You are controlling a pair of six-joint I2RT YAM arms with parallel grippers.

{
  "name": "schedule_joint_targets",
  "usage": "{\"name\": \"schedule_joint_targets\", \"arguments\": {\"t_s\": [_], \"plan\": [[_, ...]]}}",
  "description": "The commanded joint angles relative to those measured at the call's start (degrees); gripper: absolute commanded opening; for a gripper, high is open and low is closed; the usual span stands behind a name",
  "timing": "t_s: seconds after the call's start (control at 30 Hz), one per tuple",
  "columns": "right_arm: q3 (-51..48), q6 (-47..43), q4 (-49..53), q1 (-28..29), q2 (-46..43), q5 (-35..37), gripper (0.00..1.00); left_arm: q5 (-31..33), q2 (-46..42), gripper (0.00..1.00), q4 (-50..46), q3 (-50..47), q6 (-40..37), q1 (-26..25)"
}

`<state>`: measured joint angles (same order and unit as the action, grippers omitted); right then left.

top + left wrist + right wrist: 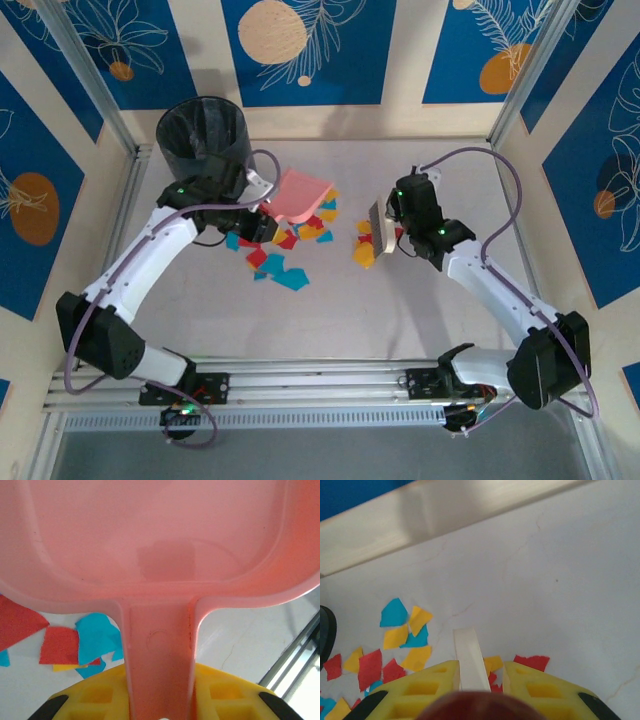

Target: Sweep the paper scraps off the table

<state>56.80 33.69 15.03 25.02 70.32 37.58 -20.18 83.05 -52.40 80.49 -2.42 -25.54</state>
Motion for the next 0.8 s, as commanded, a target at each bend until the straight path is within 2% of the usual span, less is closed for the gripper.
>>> {"name": "schedule_joint_targets", "arguments": {"t_s": [0.0, 0.07, 0.3, 0.5, 0.77], "plan": [[-2.16, -5.0, -5.46, -1.81, -1.43, 3.63, 0.0, 4.87, 1.93, 0.0, -3.63, 0.87, -3.07, -3.1], [-2.59, -5.95, -5.96, -3.21, -1.33, 4.66, 0.0, 9.14, 3.28, 0.0, -4.05, 0.3, -3.3, -5.48], [-3.6, -9.87, -7.79, -7.53, -0.77, 6.45, 0.0, 13.4, 7.57, 0.0, -5.9, -1.44, -3.9, -11.23], [-4.23, -12.47, -9.75, -9.58, 0.89, 6.91, 0.0, 12.91, 10.57, 0.0, -7.9, -2.08, -6.07, -15.7], [-2.21, -17.66, -11.84, -10.68, 5.69, 8.03, 0.0, 12.8, 14.48, 0.0, -9.82, -2.52, -8.32, -18.2]]}}
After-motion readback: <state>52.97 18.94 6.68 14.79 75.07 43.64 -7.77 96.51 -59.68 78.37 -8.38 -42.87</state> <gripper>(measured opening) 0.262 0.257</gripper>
